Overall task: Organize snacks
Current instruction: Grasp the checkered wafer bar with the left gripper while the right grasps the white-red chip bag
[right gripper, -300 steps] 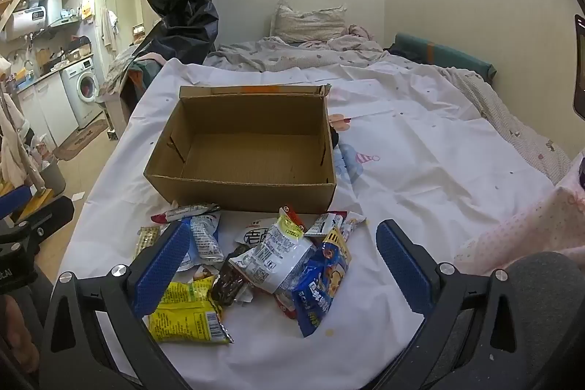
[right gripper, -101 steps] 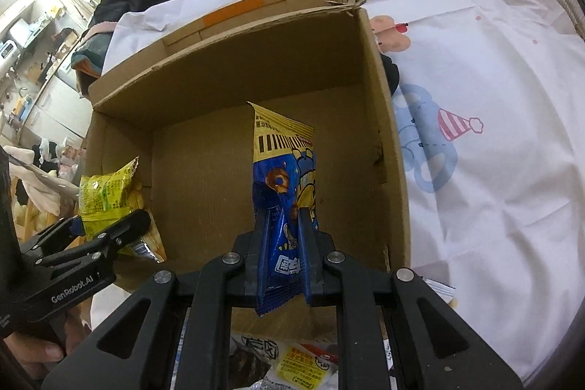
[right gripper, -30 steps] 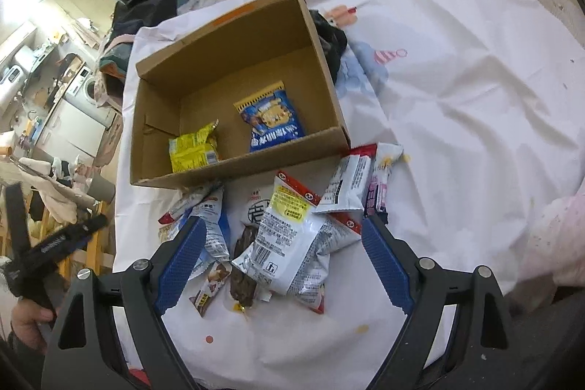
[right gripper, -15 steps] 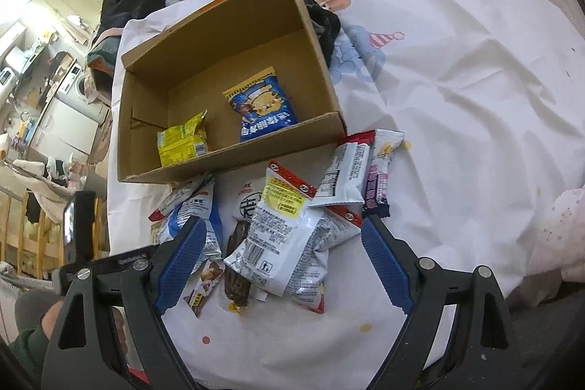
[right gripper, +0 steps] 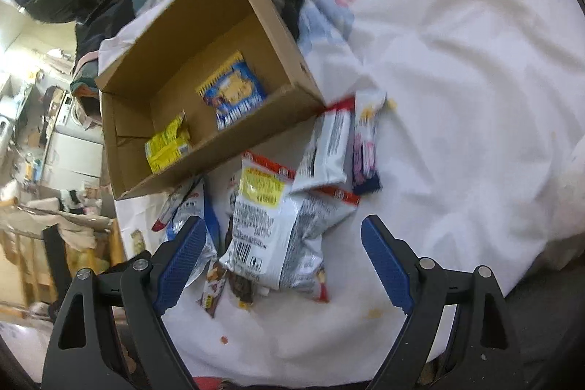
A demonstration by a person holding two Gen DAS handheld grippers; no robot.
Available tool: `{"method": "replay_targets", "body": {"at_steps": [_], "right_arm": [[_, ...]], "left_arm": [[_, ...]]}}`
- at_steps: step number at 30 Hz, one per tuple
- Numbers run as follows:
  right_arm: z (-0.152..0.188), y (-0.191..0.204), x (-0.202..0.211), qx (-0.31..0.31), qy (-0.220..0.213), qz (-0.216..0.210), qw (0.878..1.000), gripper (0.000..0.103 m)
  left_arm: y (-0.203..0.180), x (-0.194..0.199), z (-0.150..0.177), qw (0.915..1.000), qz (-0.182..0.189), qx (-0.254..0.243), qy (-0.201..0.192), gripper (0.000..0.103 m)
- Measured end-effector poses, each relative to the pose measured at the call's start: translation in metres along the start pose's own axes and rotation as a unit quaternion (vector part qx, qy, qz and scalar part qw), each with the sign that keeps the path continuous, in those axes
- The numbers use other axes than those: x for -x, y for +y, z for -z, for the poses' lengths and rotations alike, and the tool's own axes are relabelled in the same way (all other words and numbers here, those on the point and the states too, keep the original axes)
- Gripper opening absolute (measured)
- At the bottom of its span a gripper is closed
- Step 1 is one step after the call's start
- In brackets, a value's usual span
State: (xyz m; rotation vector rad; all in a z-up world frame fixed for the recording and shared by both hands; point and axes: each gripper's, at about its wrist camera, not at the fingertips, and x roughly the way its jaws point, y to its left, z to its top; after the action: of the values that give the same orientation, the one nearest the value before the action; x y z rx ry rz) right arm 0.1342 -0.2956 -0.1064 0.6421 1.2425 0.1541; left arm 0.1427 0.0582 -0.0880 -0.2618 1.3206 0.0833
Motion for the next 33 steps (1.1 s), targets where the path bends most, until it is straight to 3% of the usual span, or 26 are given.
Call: {"method": "replay_targets", "body": {"at_steps": [8, 15, 19, 20, 29, 33], "right_arm": [[0.001, -0.008, -0.047, -0.053, 0.071, -0.010, 0.996, 0.091], [0.005, 0.004, -0.071, -0.036, 0.079, 0.012, 0.996, 0.091], [0.009, 0.016, -0.065, 0.000, 0.075, 0.031, 0.997, 0.073], [0.010, 0.017, -0.064, 0.001, 0.077, 0.028, 0.997, 0.068], [0.030, 0.042, -0.033, 0.032, 0.089, -0.034, 0.995, 0.064], [0.032, 0.053, -0.020, 0.059, 0.089, -0.089, 0.990, 0.064]], "left_arm": [[-0.001, 0.022, 0.000, 0.9993, 0.030, 0.010, -0.019, 0.023], [-0.005, 0.016, -0.001, 0.9989, 0.040, -0.003, -0.023, 0.023], [-0.007, 0.015, -0.002, 0.9990, 0.041, -0.004, -0.020, 0.023], [-0.006, 0.015, -0.002, 0.9989, 0.042, -0.003, -0.019, 0.023], [-0.003, 0.013, -0.002, 0.9991, 0.038, 0.004, -0.019, 0.023], [-0.003, 0.013, -0.001, 0.9990, 0.039, 0.006, -0.021, 0.023]]}}
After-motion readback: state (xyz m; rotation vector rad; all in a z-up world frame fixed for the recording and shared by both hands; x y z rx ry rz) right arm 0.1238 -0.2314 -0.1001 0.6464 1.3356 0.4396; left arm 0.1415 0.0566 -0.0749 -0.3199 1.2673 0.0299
